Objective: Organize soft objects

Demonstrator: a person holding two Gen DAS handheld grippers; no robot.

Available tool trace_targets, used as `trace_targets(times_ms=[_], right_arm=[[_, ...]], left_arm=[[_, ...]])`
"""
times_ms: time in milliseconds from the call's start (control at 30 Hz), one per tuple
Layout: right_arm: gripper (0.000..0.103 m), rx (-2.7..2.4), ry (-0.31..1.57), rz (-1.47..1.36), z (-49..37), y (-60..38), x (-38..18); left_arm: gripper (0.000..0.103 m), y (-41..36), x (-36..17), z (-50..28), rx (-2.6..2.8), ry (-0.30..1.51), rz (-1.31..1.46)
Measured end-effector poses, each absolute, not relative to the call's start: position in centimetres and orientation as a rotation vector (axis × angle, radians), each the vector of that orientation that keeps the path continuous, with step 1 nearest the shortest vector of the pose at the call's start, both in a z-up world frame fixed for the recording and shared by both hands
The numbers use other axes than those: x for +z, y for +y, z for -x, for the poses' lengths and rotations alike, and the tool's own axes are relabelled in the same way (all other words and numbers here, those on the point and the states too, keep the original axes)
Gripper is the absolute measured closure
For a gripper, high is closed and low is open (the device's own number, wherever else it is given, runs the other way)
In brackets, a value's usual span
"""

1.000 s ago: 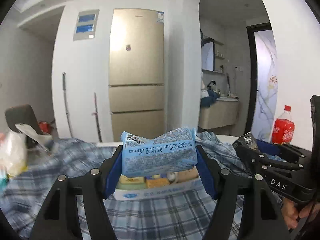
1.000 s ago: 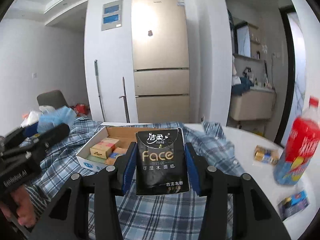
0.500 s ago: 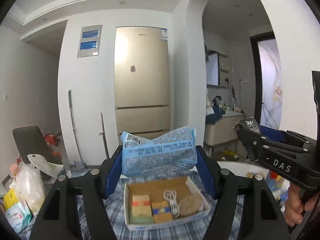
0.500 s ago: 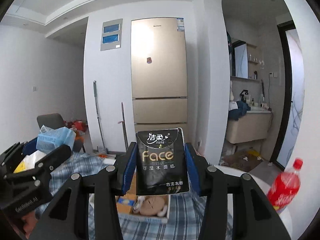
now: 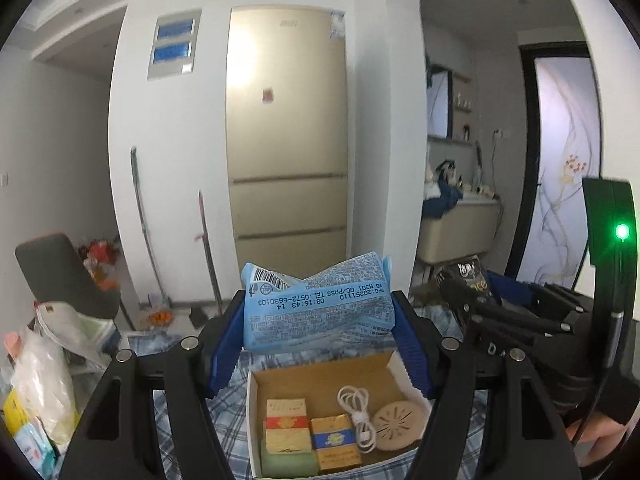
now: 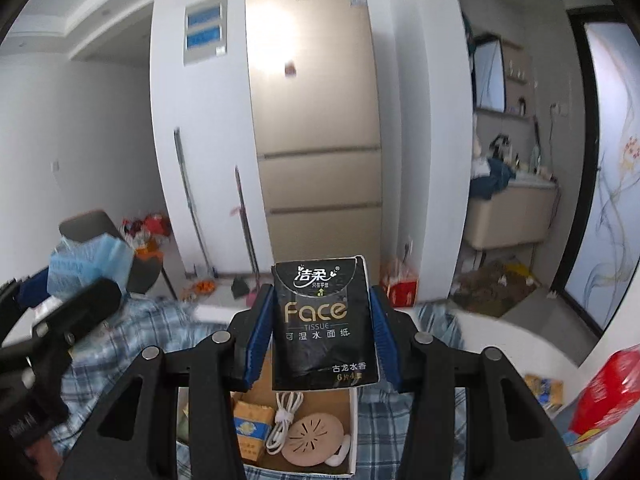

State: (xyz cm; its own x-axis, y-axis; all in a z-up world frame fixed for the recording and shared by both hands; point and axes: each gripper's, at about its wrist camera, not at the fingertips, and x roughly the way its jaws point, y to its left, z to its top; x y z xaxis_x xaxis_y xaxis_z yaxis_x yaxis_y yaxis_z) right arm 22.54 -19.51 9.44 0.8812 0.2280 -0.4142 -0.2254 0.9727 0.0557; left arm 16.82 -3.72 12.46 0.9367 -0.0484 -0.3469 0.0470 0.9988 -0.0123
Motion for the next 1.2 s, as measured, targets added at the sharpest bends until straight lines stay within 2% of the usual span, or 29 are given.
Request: trace_targets(times_ms=[367,600,700,767,833,900,1200], right_arm=[[0.057,0.289,0.69,0.014,-28.8,-19.0,-0.8],[0.057,0.296,0.765,0.085,-29.6,-17.2,-3.7],[0.057,0.305,0.774,0.113,-29.4,-16.4,-4.1],[0.056,0.306,0.776,0.118,-29.2,-16.1,-4.1],[0.048,0.301,0.767,0.112,-29.1,-16.3,-3.9],[0.042,0.303,0.753,0.101,-29.1,-16.5,-3.7],[0.042,0.277,0.748,0.061,-29.3,-17.4,-2.6]], left_arm=[[0.032,-1.4,2.9,-23.6,-0.057,0.598,0.017],[0.032,-1.0,-1.3,-25.6,-0.059,0.714,0.014],[0.031,-0.8,-2.1,-26.0,-0.053,0.732,0.012],[0.023,-0.8,-2.2,-25.9,-0.048,0.737,0.009],[0.016,-0.7,-2.1,-25.9,-0.032,0.73,0.002],[0.016,-0.7,-1.9,-25.8,-0.024,0.718,0.001],[0.016,-0.1,-0.8,-25.1,-0.025,0.686,0.024]])
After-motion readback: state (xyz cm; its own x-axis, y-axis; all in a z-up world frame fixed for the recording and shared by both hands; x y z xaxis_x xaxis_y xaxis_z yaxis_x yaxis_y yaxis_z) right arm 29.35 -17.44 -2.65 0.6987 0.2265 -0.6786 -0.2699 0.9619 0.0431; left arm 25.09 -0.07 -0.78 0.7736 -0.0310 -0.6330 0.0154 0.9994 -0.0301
